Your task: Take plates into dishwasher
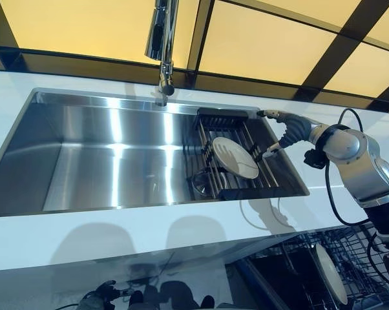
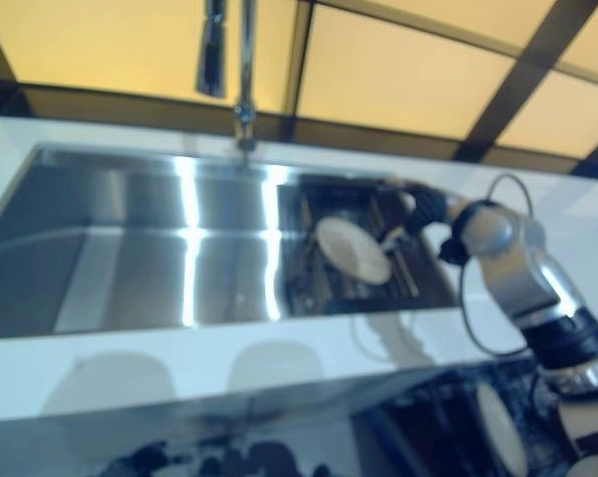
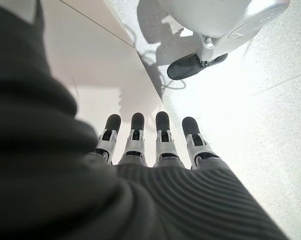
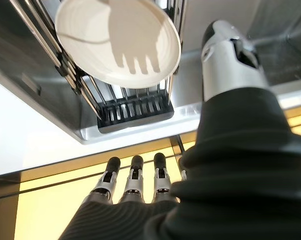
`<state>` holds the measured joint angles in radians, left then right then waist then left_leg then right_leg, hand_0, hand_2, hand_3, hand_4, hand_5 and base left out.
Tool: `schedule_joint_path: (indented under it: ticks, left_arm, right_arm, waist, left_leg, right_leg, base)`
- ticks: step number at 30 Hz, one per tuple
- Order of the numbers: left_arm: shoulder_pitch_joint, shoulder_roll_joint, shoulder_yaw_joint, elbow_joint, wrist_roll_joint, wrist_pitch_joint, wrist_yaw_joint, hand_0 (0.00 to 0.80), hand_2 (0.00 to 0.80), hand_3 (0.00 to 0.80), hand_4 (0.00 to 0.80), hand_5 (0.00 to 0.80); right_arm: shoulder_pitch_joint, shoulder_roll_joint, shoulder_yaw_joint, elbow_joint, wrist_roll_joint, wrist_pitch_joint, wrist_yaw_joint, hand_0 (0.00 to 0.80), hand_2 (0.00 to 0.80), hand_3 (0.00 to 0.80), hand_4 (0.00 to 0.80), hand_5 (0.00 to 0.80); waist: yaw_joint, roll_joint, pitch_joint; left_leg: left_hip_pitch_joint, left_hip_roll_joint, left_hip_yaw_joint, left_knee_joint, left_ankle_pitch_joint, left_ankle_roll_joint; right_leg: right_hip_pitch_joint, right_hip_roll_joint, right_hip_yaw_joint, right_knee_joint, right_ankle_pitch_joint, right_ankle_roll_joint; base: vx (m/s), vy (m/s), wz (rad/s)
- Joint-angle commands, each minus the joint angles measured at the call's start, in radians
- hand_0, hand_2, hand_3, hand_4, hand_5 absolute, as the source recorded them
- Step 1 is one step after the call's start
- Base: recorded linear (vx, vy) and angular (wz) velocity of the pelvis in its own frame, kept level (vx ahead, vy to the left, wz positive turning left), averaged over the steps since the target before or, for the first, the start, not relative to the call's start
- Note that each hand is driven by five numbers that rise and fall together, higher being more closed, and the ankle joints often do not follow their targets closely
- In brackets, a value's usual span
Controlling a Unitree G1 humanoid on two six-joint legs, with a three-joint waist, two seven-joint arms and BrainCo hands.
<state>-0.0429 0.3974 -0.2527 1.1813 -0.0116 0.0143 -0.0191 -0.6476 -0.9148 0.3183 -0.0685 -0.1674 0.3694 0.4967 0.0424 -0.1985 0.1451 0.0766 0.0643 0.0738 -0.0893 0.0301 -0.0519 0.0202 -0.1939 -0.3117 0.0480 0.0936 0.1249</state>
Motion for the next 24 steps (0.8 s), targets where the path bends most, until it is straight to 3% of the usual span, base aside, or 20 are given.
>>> schedule_joint_path:
  ticks: [1,24]
  left_arm:
    - [-0.022,0.006,0.011,-0.016,0.052,-0.003,0.0,0.0,0.0,0.0,0.0,0.0]
    - [-0.026,-0.005,0.002,-0.043,0.051,0.007,-0.004,0.0,0.0,0.0,0.0,0.0]
  right_arm:
    - [-0.023,0.007,0.004,-0.025,-0.054,-0.009,-0.004,0.0,0.0,0.0,0.0,0.0]
    - [0.033,0.131,0.032,0.061,-0.139,0.005,0.03,0.0,0.0,0.0,0.0,0.0]
  waist:
    - [0.031,0.015,-0.007]
    - [0.051,0.032,0.008]
  left_leg:
    - [0.01,-0.037,0.054,0.002,-0.048,0.078]
    - [0.009,-0.043,0.037,0.002,-0.051,0.078]
  right_leg:
    - [-0.048,-0.069,0.03,0.081,0.096,0.072]
    - [-0.047,-0.079,0.017,0.086,0.09,0.07]
  base:
    - [0.0,0.0,0.0]
    - [0.0,0.0,0.0]
